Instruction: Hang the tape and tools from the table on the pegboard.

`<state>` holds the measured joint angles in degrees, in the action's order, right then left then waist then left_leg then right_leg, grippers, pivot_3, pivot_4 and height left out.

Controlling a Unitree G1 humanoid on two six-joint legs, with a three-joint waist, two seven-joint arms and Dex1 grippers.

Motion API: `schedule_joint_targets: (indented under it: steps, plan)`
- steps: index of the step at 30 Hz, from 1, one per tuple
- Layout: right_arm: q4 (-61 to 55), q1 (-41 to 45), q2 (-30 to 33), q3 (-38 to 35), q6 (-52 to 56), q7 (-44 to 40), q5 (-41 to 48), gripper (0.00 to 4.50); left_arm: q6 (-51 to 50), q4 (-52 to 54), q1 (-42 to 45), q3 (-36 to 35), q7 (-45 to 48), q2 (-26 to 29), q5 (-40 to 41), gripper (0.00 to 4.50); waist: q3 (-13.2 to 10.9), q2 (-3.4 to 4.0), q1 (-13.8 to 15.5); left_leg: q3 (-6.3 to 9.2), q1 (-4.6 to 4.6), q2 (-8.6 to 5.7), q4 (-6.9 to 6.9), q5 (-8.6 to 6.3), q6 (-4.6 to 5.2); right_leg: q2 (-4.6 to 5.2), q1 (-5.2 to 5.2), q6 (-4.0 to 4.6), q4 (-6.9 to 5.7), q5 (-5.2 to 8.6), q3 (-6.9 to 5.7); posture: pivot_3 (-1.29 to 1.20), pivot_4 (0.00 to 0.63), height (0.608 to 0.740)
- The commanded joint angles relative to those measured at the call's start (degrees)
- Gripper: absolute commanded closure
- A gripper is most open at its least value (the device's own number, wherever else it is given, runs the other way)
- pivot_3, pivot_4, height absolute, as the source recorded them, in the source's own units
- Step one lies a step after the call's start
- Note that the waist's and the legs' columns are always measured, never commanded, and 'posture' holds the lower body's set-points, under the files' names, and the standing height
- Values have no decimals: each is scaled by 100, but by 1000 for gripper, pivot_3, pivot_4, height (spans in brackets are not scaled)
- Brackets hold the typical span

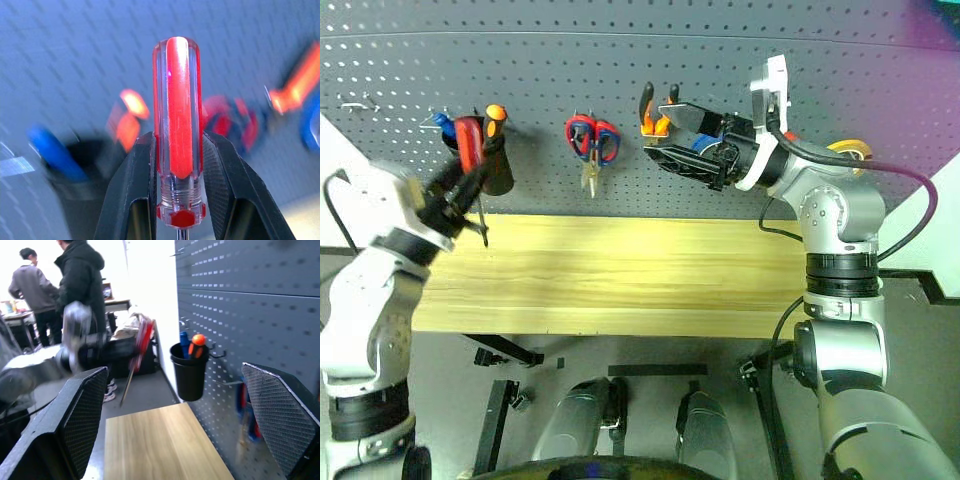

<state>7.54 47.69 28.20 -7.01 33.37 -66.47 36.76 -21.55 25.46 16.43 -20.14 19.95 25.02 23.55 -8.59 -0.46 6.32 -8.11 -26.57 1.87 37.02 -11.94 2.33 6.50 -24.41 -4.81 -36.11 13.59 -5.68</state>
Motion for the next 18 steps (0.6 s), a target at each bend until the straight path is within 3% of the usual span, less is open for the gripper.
schedule_joint_targets:
  steps: [1,9,18]
  plan:
    - [-26,197,21,-20,-149,-28,24,0,-233,232,587,-163,-333,183,156,3595,30,-5,59,-2,-1,-1,2,0,1,0,2,-5,1,-3,0,286,34,740]
    - [26,276,-86,-48,-204,84,92,0,87,-447,2017,-163,-677,391,-107,3595,88,-41,215,-11,1,-6,7,13,-23,-8,7,-9,4,-4,-1,278,28,740]
    - [-68,191,-243,-76,-264,365,83,0,2226,-3419,2882,363,-526,124,-1063,3595,163,-45,228,-26,2,-3,6,17,-32,-26,8,-7,8,-5,0,259,22,740]
